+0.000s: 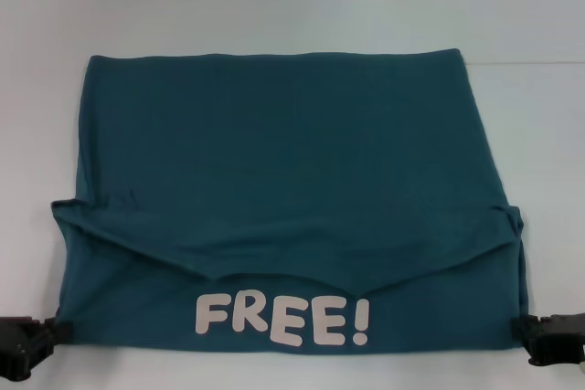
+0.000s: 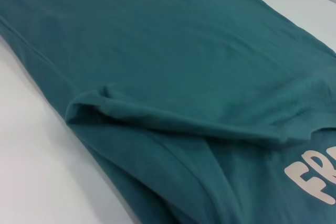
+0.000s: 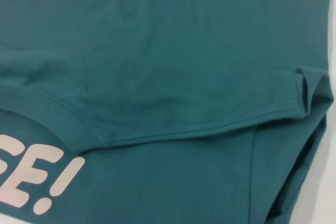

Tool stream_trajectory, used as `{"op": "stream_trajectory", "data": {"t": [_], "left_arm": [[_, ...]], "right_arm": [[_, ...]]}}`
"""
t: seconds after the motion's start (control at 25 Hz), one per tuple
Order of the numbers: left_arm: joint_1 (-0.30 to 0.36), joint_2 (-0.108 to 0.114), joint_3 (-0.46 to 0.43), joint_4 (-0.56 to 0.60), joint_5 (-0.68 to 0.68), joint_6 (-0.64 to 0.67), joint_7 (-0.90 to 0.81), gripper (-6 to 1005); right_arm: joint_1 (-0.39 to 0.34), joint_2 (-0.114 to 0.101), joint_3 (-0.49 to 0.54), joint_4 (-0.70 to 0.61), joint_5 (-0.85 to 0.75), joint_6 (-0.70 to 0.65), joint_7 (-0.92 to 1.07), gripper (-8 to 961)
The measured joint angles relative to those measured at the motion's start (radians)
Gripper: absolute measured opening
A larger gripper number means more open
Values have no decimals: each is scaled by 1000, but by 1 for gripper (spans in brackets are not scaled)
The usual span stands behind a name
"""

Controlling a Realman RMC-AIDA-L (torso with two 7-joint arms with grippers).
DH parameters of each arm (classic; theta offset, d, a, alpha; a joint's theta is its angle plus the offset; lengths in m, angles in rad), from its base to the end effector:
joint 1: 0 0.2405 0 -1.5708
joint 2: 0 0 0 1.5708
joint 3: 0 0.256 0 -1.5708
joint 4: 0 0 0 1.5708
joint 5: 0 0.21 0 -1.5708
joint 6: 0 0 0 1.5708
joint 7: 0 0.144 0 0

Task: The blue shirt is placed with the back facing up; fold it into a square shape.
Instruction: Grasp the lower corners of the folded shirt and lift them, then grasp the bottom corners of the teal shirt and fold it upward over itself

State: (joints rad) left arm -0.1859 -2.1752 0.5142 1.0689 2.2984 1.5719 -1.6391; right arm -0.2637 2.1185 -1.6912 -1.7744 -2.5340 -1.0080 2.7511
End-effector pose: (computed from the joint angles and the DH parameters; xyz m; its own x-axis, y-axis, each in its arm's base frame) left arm -0.3642 0.2328 0.0452 0.6253 0.6796 0.3836 0.7802 -0.5325 -0.3283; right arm 0.2668 0.2290 -0.0034 0.5221 -0.7953 -0.3080 -0.7791 -0.2978 -0.5516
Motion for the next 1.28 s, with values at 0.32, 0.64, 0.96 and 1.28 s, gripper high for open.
{"op": "stream_trajectory", "data": {"t": [0.32,0.64,0.96,1.28], "left_arm": [[20,0,-2,-1,2,20,3,52],[19,0,-14,3,0,49,0,52],[-29,5,-14,35,-21,56,-29,52],[-124,16,-14,79,-39,23,-78,53]], "right_arm": [[-70,3,-5,-51,8,-5,-8,25],[-53,-3,-7,-57,35,3,-17,25],[34,-17,19,-57,48,12,9,25],[158,-18,119,-49,43,6,38,24]]}}
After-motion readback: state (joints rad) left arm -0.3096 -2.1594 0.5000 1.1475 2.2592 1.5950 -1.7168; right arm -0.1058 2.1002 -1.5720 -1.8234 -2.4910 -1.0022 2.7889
